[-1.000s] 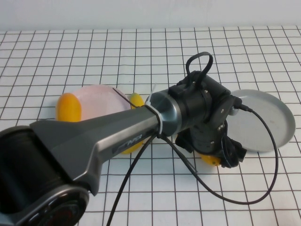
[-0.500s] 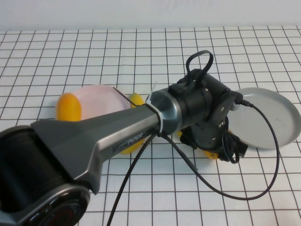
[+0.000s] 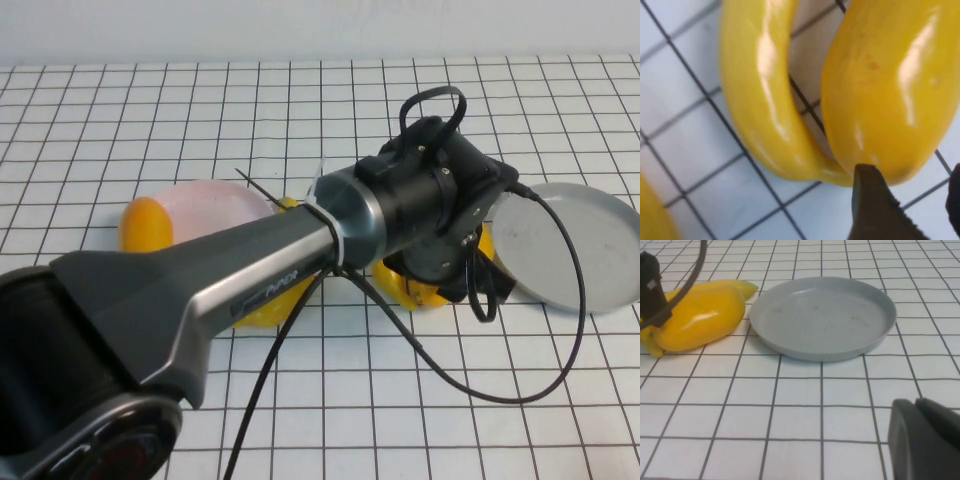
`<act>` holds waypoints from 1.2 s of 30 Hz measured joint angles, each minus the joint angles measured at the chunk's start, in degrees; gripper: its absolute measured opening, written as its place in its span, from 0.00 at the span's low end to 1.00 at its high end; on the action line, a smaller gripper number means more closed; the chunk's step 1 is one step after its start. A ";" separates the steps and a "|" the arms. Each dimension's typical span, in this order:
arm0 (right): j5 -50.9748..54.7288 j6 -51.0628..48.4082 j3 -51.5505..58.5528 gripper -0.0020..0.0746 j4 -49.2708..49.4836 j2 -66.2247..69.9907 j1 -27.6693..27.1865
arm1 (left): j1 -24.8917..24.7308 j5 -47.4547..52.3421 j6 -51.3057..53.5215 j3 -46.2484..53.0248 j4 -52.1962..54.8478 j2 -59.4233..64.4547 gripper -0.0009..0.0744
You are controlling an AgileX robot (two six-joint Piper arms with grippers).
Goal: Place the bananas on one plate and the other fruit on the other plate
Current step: Put one type of fruit in the left plate
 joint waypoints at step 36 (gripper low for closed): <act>0.00 0.00 0.00 0.01 0.00 0.00 0.00 | 1.98 -5.28 15.41 -8.49 2.11 6.01 0.80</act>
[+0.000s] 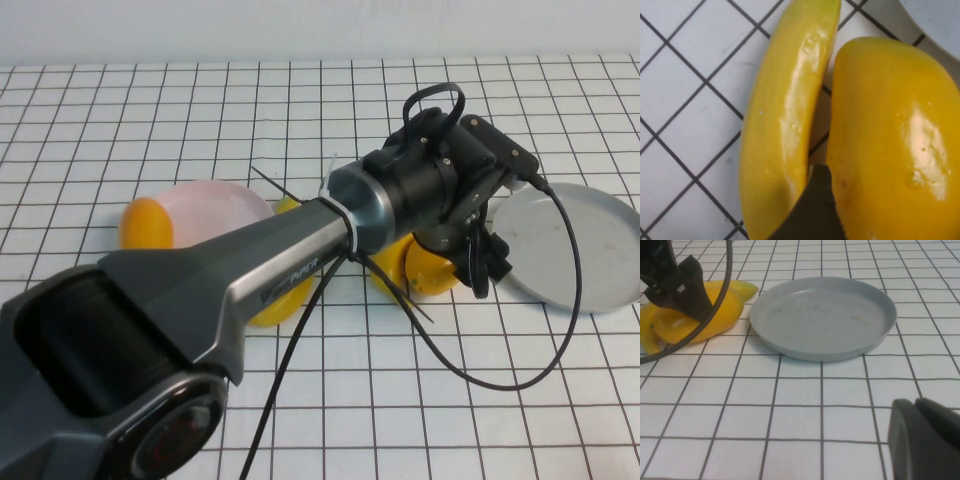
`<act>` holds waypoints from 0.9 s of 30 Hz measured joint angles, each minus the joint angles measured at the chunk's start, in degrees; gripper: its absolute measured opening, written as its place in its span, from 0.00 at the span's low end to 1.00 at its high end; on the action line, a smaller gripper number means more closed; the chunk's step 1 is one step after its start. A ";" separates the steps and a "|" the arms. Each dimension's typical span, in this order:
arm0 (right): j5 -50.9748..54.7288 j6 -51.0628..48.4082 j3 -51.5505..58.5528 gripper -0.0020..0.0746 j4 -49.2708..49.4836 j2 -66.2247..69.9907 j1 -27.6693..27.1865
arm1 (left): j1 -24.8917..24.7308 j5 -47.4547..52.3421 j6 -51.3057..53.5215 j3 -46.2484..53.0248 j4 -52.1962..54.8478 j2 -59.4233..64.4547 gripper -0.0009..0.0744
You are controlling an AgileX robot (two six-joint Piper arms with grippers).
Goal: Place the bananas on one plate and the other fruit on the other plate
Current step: Put one type of fruit in the left plate
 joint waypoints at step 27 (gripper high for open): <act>0.00 0.00 0.00 0.01 0.00 0.00 0.00 | 1.71 8.45 -2.46 -1.29 5.90 -6.88 0.72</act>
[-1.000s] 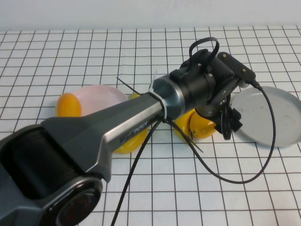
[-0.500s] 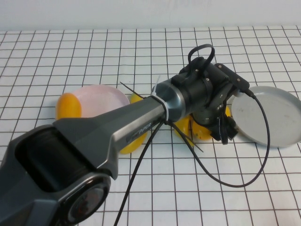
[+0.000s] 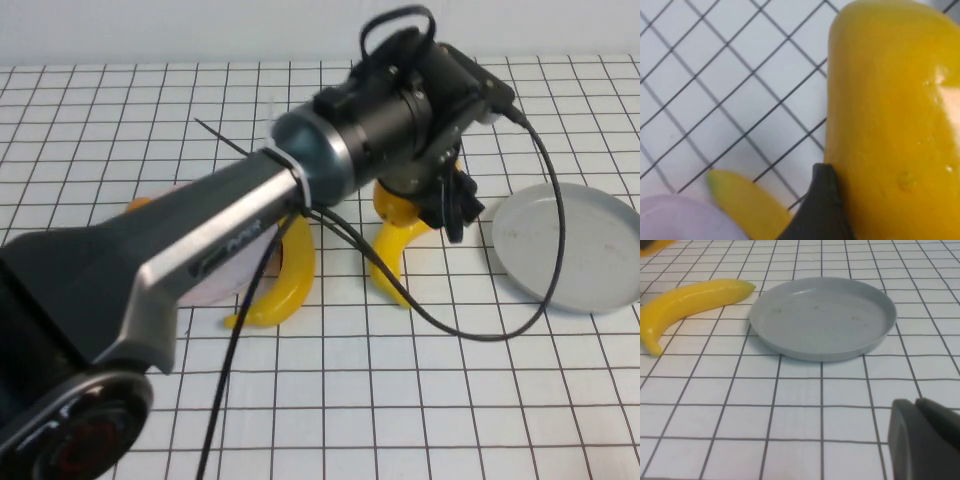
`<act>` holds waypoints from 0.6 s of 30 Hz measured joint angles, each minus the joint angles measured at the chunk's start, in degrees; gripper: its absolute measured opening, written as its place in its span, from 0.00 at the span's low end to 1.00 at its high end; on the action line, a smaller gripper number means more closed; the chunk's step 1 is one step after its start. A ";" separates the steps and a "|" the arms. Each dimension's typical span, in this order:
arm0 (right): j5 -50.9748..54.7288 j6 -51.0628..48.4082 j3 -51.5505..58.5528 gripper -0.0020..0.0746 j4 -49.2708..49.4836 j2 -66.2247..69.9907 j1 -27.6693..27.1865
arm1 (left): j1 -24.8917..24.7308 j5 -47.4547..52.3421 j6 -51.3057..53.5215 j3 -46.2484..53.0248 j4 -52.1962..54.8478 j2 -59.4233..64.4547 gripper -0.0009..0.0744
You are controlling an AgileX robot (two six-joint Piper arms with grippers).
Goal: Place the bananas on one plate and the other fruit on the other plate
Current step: Put one type of fruit in the left plate
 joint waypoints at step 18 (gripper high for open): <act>0.00 0.00 0.00 0.00 0.00 0.00 0.00 | 17.91 -0.57 -13.78 23.94 0.08 -9.95 0.72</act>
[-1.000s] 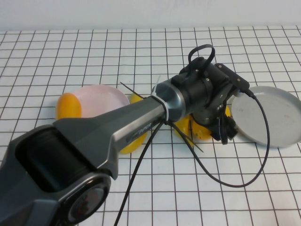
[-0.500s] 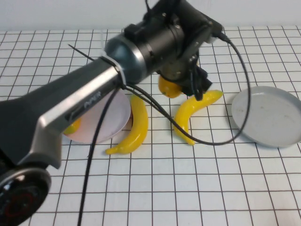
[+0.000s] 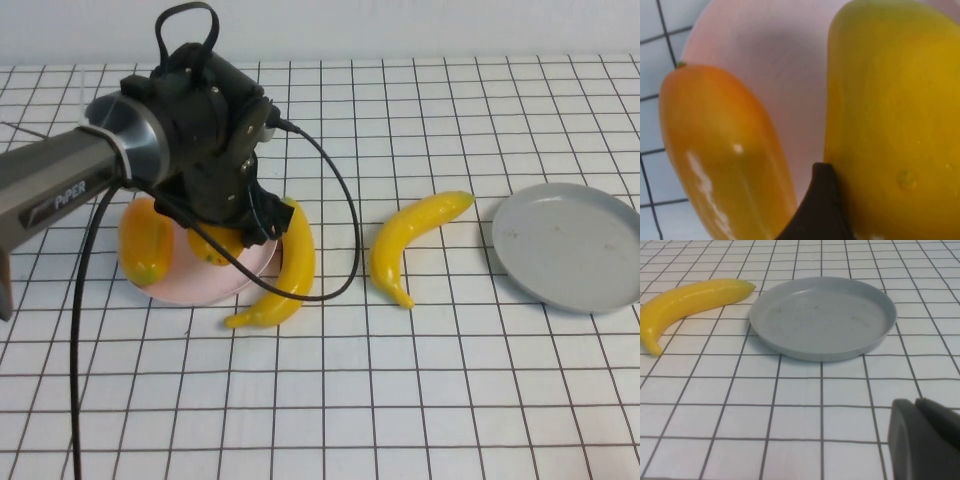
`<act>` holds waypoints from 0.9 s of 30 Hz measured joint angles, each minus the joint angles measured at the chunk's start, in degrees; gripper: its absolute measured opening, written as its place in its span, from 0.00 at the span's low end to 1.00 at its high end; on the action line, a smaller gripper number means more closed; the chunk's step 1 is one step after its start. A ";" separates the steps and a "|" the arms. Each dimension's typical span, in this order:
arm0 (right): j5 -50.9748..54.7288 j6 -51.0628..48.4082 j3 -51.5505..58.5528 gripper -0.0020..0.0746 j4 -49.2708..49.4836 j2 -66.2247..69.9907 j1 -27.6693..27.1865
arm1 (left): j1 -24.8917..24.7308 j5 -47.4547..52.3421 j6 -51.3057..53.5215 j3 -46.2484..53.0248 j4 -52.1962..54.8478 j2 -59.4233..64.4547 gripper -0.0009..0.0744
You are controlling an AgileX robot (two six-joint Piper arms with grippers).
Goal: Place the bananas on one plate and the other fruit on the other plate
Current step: Put one type of fruit in the left plate
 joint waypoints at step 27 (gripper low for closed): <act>0.00 0.00 0.00 0.01 0.00 0.00 0.00 | 2.30 -5.90 -8.10 1.46 5.70 -3.44 0.72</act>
